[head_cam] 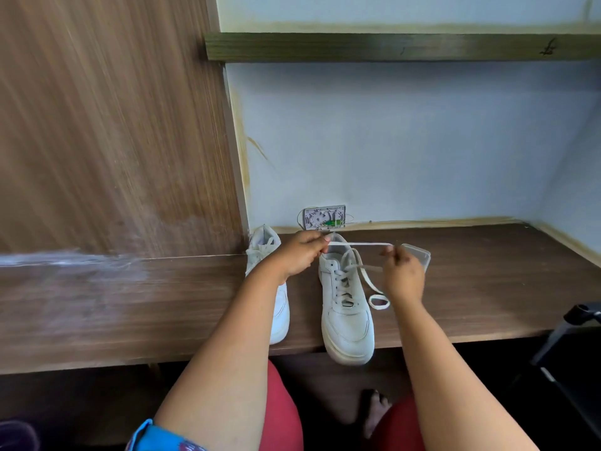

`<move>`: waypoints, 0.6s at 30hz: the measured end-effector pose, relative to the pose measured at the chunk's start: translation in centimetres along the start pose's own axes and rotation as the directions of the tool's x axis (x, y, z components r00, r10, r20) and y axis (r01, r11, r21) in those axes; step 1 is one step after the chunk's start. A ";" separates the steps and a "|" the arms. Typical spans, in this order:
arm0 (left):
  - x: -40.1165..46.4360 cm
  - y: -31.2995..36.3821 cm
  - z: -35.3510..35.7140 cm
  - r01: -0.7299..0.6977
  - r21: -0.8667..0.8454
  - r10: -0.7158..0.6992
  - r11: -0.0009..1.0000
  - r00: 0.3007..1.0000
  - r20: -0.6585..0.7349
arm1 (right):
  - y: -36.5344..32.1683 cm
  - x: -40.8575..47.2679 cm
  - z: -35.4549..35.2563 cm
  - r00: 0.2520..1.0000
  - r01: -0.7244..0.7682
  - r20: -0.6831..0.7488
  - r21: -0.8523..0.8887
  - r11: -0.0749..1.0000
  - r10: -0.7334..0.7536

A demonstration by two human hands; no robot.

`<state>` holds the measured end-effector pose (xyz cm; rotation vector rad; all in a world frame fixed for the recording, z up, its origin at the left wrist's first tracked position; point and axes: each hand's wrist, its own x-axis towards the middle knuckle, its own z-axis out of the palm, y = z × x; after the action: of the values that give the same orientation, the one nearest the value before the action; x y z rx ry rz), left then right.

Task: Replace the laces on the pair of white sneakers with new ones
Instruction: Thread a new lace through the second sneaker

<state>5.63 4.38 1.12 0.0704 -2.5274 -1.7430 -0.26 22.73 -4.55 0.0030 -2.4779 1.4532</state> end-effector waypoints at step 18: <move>1.4 -2.4 0.8 0.074 0.192 -0.059 0.979 0.995 -0.083 | 0.7 -0.9 1.5 0.911 0.349 0.252 -0.048 0.936 -0.327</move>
<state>4.21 4.19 -1.36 0.2303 -2.6592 -1.4775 0.14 21.73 -6.06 0.5960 -2.5610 1.2505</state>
